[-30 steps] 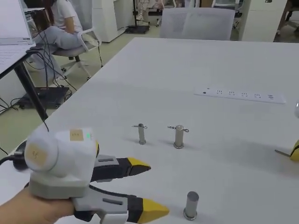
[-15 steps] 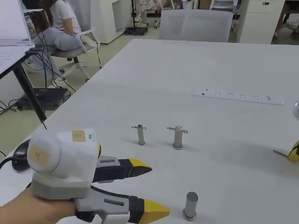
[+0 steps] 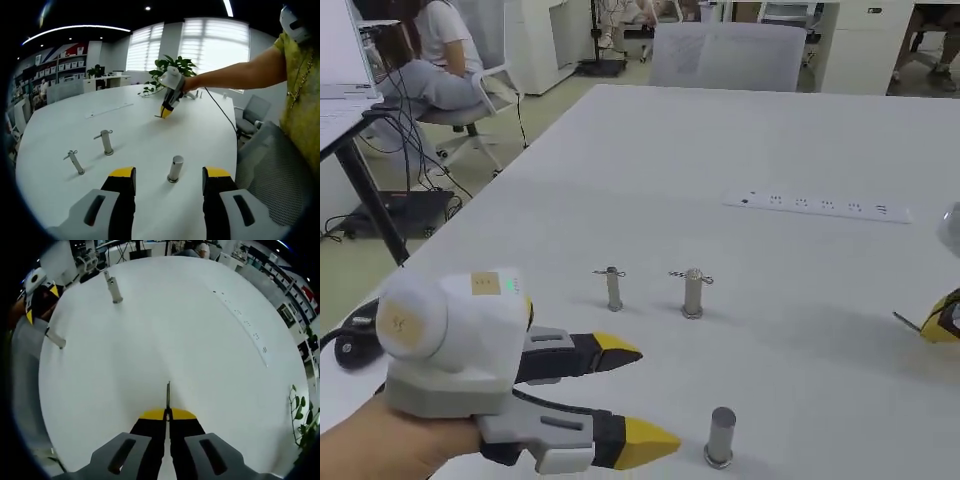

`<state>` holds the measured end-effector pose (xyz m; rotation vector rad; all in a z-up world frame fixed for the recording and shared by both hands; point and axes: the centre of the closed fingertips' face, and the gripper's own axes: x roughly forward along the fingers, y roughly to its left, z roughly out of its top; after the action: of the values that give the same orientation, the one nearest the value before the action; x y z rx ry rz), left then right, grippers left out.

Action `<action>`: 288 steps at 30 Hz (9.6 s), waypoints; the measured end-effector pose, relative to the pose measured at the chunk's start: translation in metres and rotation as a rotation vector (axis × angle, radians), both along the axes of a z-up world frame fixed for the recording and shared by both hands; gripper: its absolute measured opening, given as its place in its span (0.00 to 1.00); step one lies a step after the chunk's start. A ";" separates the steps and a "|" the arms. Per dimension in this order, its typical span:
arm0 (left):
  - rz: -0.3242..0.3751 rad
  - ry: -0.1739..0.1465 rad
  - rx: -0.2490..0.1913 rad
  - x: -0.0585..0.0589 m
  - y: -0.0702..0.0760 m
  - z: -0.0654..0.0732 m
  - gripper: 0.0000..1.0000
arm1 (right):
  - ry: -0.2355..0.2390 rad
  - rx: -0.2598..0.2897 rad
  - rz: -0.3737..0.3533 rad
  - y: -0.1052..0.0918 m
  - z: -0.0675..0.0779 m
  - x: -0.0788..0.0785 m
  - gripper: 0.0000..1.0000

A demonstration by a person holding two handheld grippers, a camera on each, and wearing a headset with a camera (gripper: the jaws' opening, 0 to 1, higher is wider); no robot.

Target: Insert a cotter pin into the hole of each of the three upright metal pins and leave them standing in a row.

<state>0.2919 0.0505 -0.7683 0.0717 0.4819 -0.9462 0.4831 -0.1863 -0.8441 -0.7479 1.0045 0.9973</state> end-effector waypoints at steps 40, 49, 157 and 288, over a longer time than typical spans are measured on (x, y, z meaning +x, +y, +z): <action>-0.147 -0.092 -0.008 -0.009 -0.037 0.021 0.46 | 0.167 0.033 0.412 0.106 0.072 -0.176 0.02; -0.218 -0.114 -0.002 -0.019 -0.056 0.022 0.40 | 0.220 -0.016 0.484 0.114 0.071 -0.199 0.02; -0.313 0.113 -0.203 -0.036 -0.092 0.019 0.00 | 0.060 -0.046 0.711 0.128 0.081 -0.227 0.05; -0.414 -0.127 0.028 0.009 -0.061 -0.062 0.11 | 0.209 -0.099 0.268 0.142 0.022 -0.197 0.03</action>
<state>0.3013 -0.0104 -0.8303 0.2629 0.3680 -1.3315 0.2863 -0.0442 -0.8224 -0.8898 1.1610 1.2843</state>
